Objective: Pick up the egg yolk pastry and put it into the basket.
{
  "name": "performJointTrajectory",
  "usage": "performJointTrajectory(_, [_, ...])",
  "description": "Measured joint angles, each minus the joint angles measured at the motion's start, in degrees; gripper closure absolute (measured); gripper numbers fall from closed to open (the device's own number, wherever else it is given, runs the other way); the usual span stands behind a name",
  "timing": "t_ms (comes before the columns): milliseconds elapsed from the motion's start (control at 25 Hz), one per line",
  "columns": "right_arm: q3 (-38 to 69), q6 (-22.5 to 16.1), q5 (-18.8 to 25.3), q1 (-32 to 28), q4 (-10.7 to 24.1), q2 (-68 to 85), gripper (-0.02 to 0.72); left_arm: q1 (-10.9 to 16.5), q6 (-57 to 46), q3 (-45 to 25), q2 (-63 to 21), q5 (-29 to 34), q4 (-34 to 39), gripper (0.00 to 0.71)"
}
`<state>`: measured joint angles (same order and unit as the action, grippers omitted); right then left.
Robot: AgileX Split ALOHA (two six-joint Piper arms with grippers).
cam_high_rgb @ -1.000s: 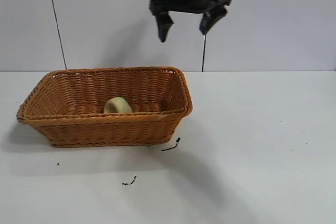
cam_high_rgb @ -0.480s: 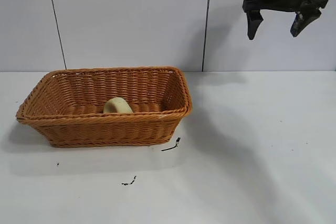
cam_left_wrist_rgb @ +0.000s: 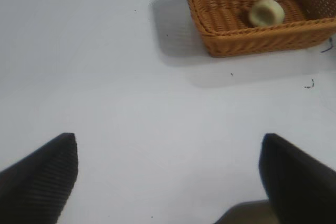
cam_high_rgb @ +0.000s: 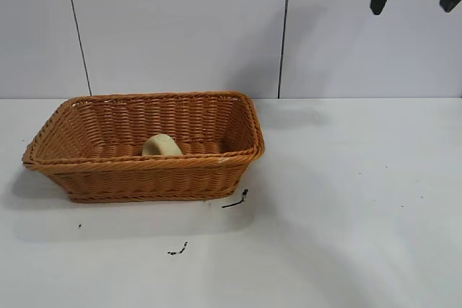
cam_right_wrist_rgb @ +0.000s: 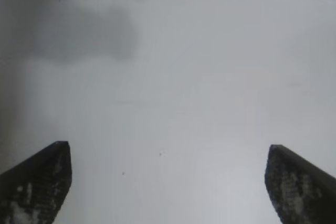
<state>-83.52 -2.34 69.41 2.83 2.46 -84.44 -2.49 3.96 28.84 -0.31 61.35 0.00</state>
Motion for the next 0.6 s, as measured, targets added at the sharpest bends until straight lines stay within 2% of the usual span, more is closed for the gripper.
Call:
performJointTrajectory(240, [22.37, 0.0, 0.01, 0.0, 0.0, 22.87, 0.01, 0.0, 0.0, 0.0, 0.0, 0.0, 0.0, 0.014])
performJointTrajectory(480, [41.84, 0.49, -6.25, 0.0, -0.24, 46.11, 0.01, 0.0, 0.0, 0.0, 0.0, 0.0, 0.0, 0.014])
performJointTrajectory(600, [49.68, 1.03, -7.8, 0.0, -0.83, 56.88, 0.01, 0.0, 0.0, 0.0, 0.0, 0.0, 0.0, 0.014])
